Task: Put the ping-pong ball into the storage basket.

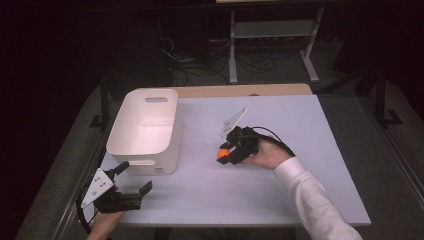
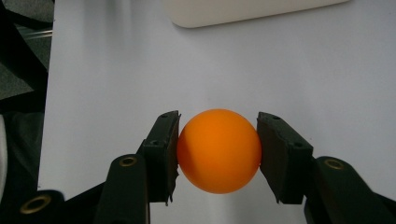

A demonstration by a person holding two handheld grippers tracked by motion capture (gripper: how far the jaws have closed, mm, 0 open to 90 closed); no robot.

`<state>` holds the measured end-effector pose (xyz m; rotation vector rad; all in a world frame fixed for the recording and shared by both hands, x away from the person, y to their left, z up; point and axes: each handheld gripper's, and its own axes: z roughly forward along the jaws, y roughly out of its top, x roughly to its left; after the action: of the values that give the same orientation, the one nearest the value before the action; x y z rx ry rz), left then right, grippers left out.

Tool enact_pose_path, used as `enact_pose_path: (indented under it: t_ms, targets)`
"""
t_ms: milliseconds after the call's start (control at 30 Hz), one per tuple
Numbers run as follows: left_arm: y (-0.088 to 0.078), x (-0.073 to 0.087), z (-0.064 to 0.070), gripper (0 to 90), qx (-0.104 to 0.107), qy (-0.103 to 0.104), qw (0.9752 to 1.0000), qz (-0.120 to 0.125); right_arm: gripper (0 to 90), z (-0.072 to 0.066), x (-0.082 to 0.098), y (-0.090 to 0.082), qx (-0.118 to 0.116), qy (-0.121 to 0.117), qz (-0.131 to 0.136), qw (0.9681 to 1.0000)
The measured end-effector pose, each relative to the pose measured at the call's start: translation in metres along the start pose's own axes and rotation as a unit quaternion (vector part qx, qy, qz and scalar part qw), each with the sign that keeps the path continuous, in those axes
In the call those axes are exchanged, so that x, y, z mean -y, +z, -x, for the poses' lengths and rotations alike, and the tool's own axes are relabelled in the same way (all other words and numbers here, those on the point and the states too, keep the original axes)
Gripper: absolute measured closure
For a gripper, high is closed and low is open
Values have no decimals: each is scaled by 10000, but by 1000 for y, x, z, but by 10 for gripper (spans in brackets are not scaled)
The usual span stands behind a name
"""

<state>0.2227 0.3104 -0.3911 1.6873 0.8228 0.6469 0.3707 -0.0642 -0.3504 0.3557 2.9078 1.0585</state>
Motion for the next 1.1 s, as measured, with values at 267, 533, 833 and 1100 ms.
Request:
enact_pose_path:
  t_ms: [267,533,833,1100]
  targets:
    - [0,0,0,0,2,21,10000,6,493,-1,-9,-5,-27,-50,27,10000]
    - [0,0,0,0,9,17,10000,-3,493,-2,-15,-9,-44,-81,12,10000]
    - [0,0,0,0,14,26,10000,-10,493,-4,-22,-14,-78,-48,-2,10000]
    - [0,0,0,0,16,28,10000,-14,494,-3,-29,-21,-48,-182,108,9998]
